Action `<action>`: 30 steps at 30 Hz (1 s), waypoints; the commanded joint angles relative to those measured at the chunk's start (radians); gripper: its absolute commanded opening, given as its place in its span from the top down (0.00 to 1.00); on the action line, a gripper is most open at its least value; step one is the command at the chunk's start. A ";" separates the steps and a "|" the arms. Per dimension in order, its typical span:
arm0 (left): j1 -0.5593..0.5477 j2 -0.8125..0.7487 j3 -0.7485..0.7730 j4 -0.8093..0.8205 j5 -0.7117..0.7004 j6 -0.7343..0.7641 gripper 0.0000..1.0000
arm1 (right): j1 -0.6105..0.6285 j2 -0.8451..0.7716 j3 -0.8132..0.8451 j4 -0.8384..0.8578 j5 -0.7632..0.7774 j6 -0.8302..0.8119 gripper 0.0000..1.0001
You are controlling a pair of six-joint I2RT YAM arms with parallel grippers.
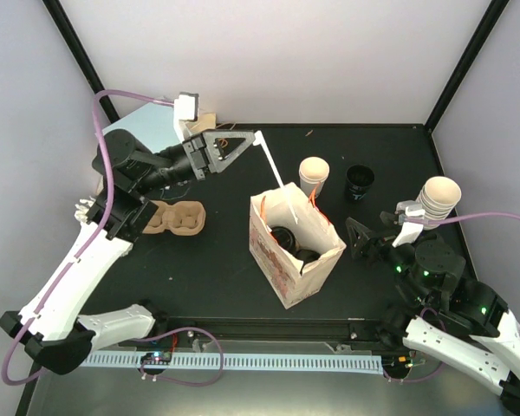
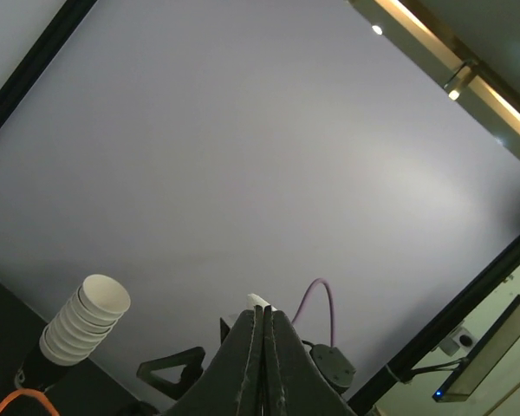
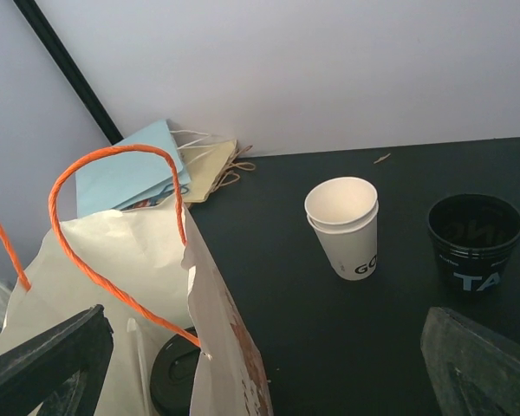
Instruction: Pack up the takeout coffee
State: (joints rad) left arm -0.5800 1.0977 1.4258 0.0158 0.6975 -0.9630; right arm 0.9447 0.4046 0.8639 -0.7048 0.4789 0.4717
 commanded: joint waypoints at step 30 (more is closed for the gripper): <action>-0.058 0.068 0.031 -0.071 -0.030 0.138 0.98 | 0.002 -0.011 -0.002 -0.021 0.003 0.019 0.00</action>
State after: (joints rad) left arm -0.6308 1.1584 1.4193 -0.0368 0.6765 -0.8577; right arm 0.9447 0.4046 0.8635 -0.7258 0.4759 0.4786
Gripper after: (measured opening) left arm 0.016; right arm 1.000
